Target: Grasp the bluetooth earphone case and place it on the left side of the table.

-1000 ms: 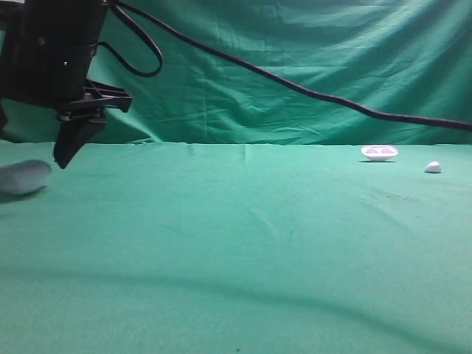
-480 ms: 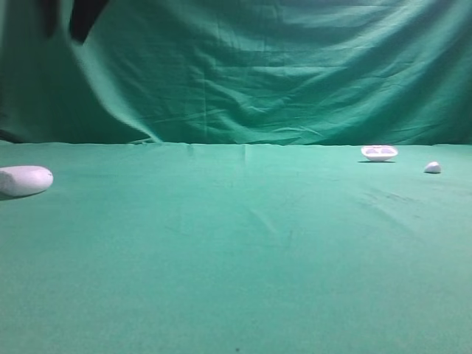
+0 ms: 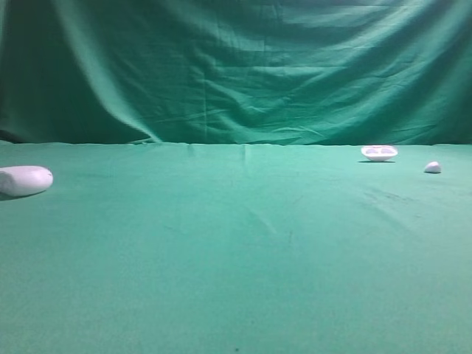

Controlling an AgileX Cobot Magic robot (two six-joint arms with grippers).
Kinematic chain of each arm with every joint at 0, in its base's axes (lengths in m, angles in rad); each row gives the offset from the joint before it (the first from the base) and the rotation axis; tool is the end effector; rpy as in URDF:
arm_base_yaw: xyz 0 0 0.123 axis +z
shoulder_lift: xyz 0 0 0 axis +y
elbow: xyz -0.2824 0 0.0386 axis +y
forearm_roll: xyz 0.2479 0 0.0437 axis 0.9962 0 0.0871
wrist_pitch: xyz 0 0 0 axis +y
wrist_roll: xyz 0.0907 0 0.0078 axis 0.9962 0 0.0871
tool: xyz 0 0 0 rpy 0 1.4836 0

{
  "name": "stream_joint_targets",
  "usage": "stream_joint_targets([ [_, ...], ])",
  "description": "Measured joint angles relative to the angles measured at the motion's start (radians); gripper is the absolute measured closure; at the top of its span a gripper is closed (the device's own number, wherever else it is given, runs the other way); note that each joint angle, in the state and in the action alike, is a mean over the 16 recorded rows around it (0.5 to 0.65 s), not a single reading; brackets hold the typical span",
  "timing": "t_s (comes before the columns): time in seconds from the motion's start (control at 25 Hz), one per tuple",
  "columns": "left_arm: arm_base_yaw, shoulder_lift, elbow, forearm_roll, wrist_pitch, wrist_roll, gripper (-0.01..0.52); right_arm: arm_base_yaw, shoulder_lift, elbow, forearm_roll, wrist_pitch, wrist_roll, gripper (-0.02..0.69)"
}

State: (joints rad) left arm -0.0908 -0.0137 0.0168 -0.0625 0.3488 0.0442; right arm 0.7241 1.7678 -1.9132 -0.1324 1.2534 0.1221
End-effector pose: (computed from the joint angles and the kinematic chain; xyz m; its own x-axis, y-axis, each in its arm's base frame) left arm 0.0526 -0.0067 0.1768 -0.2615 0.0092 -0.9652 0.1074 0.9940 -0.0196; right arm 0.2918 0.2428 0.3946 -0.6845 -0.4987 -0.5318 -0.5546 0.8296 -0.0642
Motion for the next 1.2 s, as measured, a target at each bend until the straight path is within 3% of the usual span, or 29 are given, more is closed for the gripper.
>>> stream_joint_targets([
  [0.64, 0.0, 0.0, 0.0, 0.0, 0.0, 0.0, 0.514, -0.027, -0.861, 0.789, -0.067, -0.193, 0.081, 0.665],
  [1.2, 0.0, 0.0, 0.0, 0.0, 0.0, 0.0, 0.514, -0.076, -1.37, 1.212, -0.084, -0.38, 0.098, 0.665],
])
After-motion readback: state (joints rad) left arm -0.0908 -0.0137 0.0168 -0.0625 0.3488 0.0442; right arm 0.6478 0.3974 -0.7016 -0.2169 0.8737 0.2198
